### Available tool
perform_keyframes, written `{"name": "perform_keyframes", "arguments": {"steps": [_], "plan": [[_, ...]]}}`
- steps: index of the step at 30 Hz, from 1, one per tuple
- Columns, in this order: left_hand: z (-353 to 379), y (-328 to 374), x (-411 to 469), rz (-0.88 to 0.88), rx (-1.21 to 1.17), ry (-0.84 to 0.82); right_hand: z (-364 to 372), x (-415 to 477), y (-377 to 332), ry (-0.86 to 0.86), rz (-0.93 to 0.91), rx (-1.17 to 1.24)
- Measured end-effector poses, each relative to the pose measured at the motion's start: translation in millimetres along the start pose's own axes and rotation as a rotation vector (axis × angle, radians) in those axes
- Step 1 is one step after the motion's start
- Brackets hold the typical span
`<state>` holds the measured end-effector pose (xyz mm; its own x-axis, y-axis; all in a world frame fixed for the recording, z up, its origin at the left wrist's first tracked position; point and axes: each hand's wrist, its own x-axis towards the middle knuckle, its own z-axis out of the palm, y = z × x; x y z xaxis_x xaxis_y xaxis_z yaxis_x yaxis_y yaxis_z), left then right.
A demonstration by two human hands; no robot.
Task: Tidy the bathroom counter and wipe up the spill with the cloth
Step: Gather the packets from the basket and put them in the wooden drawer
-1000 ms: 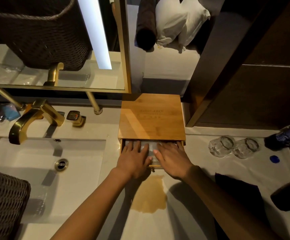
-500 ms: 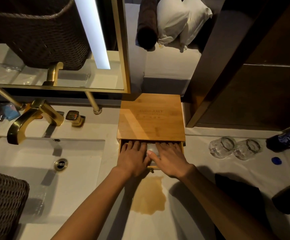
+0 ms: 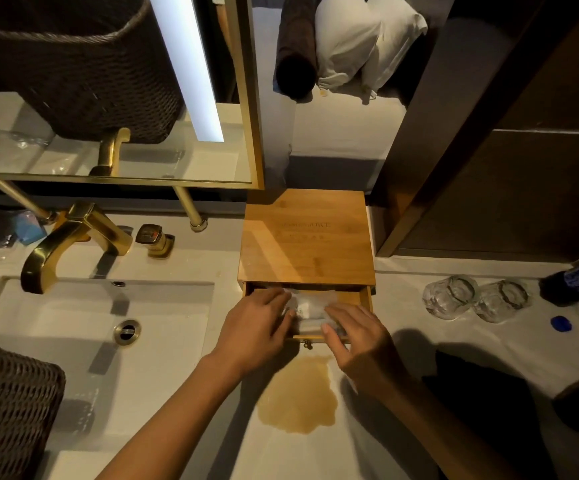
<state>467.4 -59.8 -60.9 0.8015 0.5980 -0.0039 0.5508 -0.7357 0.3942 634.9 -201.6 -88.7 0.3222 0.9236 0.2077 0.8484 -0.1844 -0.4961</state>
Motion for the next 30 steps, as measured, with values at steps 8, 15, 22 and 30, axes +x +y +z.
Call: {"name": "perform_keyframes", "arguments": {"steps": [8,15,22,30], "plan": [[-25,-40,93,-0.043,0.208,-0.027,21,-28,-18,-0.338,0.754,0.685],[6,-53,132,-0.095,0.245,-0.041,46,-15,-38,-0.263,0.953,0.912],[13,-58,132,-0.077,0.249,0.032,57,-10,-34,-0.230,1.060,0.954],[16,-59,132,-0.072,0.227,0.064,51,15,-35,-0.183,0.990,0.961]]}}
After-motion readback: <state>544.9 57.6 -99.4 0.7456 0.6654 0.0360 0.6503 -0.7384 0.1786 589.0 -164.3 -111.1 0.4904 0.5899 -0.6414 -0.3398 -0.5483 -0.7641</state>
